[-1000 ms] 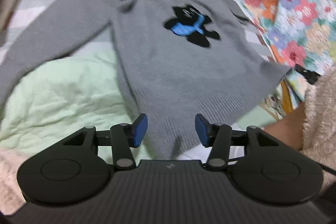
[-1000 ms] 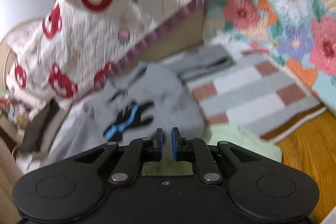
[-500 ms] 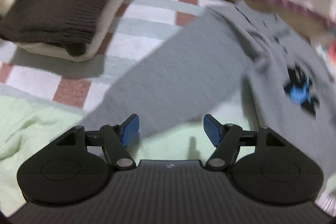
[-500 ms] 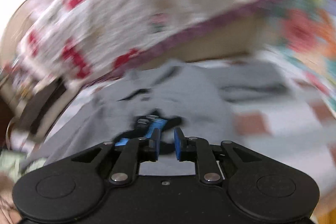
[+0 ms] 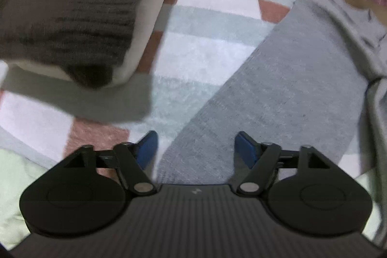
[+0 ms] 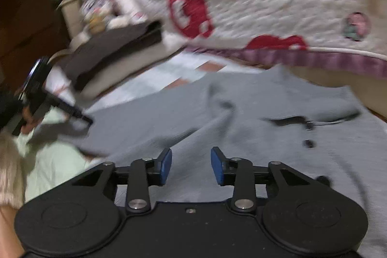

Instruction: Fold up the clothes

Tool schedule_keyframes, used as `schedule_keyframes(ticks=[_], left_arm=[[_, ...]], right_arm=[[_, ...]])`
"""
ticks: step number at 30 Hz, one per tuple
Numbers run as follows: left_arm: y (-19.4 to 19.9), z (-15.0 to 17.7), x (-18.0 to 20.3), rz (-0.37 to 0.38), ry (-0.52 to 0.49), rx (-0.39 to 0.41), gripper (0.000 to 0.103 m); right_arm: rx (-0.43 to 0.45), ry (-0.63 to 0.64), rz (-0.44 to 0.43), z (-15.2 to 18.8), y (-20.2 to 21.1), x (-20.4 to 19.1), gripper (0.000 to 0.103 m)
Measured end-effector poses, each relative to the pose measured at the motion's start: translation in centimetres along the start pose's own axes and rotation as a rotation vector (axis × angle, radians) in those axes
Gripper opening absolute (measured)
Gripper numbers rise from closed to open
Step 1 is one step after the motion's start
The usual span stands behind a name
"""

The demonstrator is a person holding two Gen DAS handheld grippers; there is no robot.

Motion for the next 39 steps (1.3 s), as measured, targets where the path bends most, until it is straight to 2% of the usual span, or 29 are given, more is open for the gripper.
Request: schedule_keyframes(ticks=[2, 3, 4, 5, 8, 9, 10, 11, 13, 15, 16, 20, 23, 25, 28, 31, 33, 39], left_arm=[[0.0, 0.3, 0.2, 0.02, -0.013, -0.005, 0.084], [0.0, 0.4, 0.5, 0.003, -0.033, -0.013, 0.089], [-0.2, 0.6, 0.8, -0.011, -0.05, -0.021, 0.099], [-0.3, 0.9, 1.1, -0.022, -0.064, -0.026, 0.102], [-0.3, 1.2, 1.3, -0.04, -0.047, -0.007, 0.102], [-0.1, 1.2, 1.4, -0.039, -0.048, 0.004, 0.096], [0.2, 1.2, 1.5, -0.031, -0.062, 0.019, 0.081], [0.5, 1.2, 1.7, -0.022, -0.075, 0.033, 0.07], [1.1, 1.1, 2.1, -0.002, -0.091, 0.058, 0.032], [1.4, 1.1, 2.3, 0.021, -0.093, 0.069, 0.015], [1.6, 1.1, 2.4, 0.029, -0.093, 0.076, 0.013], [2.1, 0.8, 2.7, 0.048, -0.084, 0.11, 0.012], [3.3, 0.4, 2.7, 0.039, -0.069, 0.171, 0.012], [4.4, 0.1, 3.0, 0.01, -0.088, 0.226, 0.012], [5.9, -0.2, 3.8, -0.043, -0.148, 0.3, 0.011], [6.8, -1.0, 4.0, -0.088, -0.167, 0.347, 0.011], [7.3, -1.7, 4.2, -0.13, -0.19, 0.373, 0.011], [9.8, -6.1, 4.1, -0.187, -0.248, 0.454, 0.011]], right_arm=[[-0.028, 0.032, -0.013, 0.7, -0.9, -1.2, 0.042], [-0.041, 0.041, -0.017, 1.1, -1.3, -1.6, 0.042], [-0.053, 0.046, -0.019, 1.4, -1.6, -2.0, 0.042], [-0.065, 0.048, -0.019, 1.8, -2.0, -2.3, 0.042], [-0.087, 0.064, -0.023, 2.3, -2.7, -3.0, 0.043], [-0.091, 0.073, -0.026, 2.4, -2.9, -3.3, 0.045], [-0.095, 0.078, -0.027, 2.4, -3.1, -3.5, 0.046], [-0.098, 0.081, -0.028, 2.4, -3.3, -3.6, 0.047], [-0.099, 0.078, -0.029, 2.3, -3.6, -3.8, 0.047], [-0.092, 0.066, -0.023, 1.9, -3.4, -3.8, 0.048], [-0.085, 0.057, -0.018, 1.8, -3.3, -3.8, 0.049], [-0.048, -0.014, -0.018, 0.5, -2.6, -3.9, 0.05], [-0.037, -0.07, -0.104, -0.6, -2.7, -4.6, 0.051], [-0.05, -0.095, -0.165, -1.0, -3.2, -5.5, 0.061], [-0.106, -0.093, -0.2, -0.6, -4.4, -7.3, 0.066], [-0.187, -0.037, -0.163, 0.6, -5.8, -9.4, 0.071], [-0.233, 0.023, -0.094, 1.6, -6.7, -10.4, 0.071], [-0.246, 0.005, -0.048, 2.5, -7.0, -9.7, 0.073]])
Point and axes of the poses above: each gripper's, at about its wrist camera, not at the fingertips, and y roughly against the way its jaws point, x to its right, z to its underside, the point moved 1 cm from there along -y, roughly the way its jaws point, and after that the axes turned 5 degrees about x, right-handed, at the moved point
